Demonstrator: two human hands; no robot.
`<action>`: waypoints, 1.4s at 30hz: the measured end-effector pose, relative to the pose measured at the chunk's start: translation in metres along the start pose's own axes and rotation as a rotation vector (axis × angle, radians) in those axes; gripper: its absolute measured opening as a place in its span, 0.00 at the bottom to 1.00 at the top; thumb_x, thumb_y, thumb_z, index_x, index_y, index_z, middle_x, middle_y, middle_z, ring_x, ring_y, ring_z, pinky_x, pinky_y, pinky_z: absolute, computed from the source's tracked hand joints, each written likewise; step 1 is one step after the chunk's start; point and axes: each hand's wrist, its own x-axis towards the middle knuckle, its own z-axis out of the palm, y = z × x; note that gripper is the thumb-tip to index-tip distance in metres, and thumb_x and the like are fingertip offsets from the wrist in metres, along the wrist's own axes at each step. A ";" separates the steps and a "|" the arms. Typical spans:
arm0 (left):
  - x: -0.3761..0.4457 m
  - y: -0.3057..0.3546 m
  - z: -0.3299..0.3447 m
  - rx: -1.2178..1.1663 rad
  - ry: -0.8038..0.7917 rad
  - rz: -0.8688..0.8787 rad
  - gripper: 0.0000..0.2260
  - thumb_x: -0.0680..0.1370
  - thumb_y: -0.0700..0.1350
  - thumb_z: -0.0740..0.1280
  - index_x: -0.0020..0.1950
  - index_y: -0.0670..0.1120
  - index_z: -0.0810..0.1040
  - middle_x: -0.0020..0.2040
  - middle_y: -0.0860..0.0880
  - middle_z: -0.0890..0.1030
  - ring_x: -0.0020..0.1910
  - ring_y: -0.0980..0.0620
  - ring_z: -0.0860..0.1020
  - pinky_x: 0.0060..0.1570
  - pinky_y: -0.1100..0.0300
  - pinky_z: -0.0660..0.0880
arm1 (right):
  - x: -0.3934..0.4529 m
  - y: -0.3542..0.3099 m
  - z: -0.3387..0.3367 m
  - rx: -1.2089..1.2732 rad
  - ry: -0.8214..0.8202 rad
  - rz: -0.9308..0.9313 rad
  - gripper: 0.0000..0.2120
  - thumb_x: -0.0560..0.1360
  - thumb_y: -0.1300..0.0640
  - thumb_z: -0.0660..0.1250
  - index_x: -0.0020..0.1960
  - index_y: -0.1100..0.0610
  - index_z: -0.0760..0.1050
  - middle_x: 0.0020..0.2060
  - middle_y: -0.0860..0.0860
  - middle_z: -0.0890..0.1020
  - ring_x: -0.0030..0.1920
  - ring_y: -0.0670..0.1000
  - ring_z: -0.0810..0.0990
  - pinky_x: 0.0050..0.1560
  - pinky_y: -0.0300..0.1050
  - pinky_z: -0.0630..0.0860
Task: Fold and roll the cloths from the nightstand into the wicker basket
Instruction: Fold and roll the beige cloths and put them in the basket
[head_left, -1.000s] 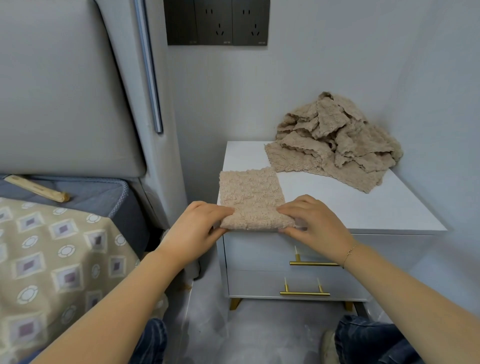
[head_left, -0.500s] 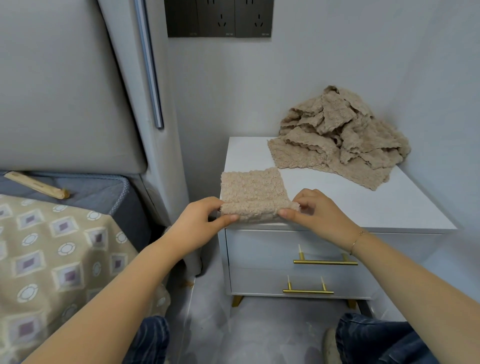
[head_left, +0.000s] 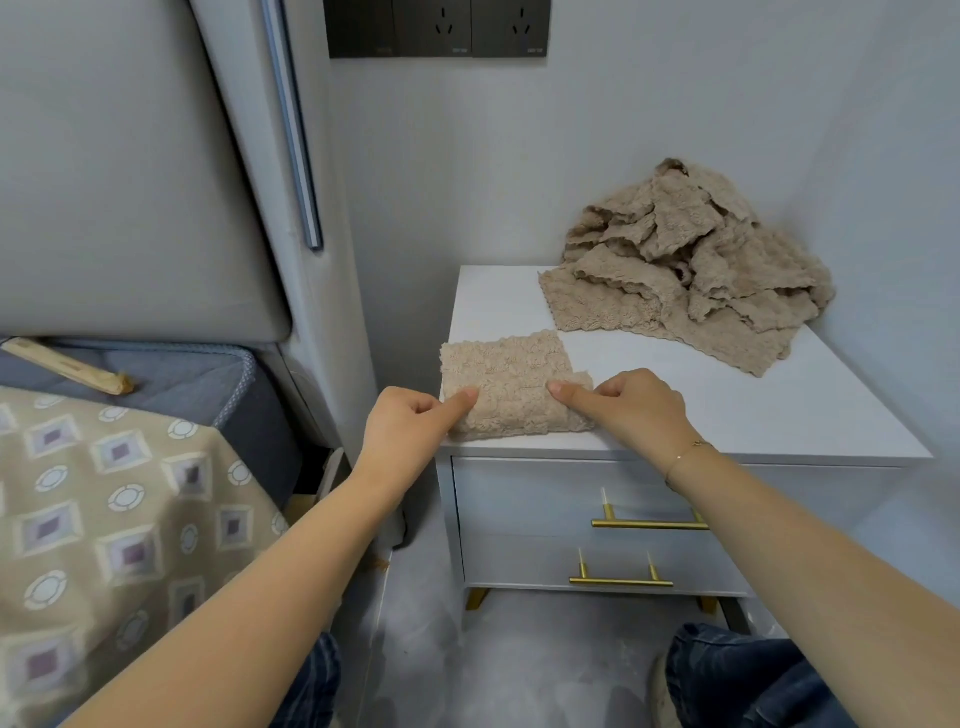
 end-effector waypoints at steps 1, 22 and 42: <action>0.001 -0.001 0.001 0.005 0.004 -0.028 0.30 0.74 0.59 0.70 0.27 0.41 0.58 0.23 0.51 0.54 0.25 0.52 0.55 0.36 0.58 0.58 | 0.001 -0.001 0.001 -0.037 0.010 0.000 0.33 0.67 0.30 0.67 0.22 0.51 0.55 0.16 0.45 0.57 0.26 0.49 0.65 0.40 0.47 0.60; 0.015 -0.005 -0.014 0.446 -0.007 0.623 0.12 0.78 0.55 0.65 0.55 0.51 0.82 0.50 0.58 0.79 0.53 0.58 0.72 0.56 0.71 0.65 | 0.007 0.013 0.002 -0.108 0.074 -0.640 0.11 0.78 0.51 0.65 0.56 0.54 0.81 0.47 0.43 0.79 0.51 0.47 0.71 0.55 0.45 0.70; -0.012 -0.009 -0.019 0.459 -0.131 0.558 0.17 0.69 0.57 0.75 0.55 0.54 0.82 0.49 0.63 0.80 0.50 0.58 0.70 0.52 0.63 0.71 | -0.023 0.028 -0.009 -0.138 -0.057 -0.615 0.24 0.66 0.41 0.75 0.57 0.52 0.79 0.49 0.43 0.77 0.53 0.45 0.70 0.56 0.39 0.68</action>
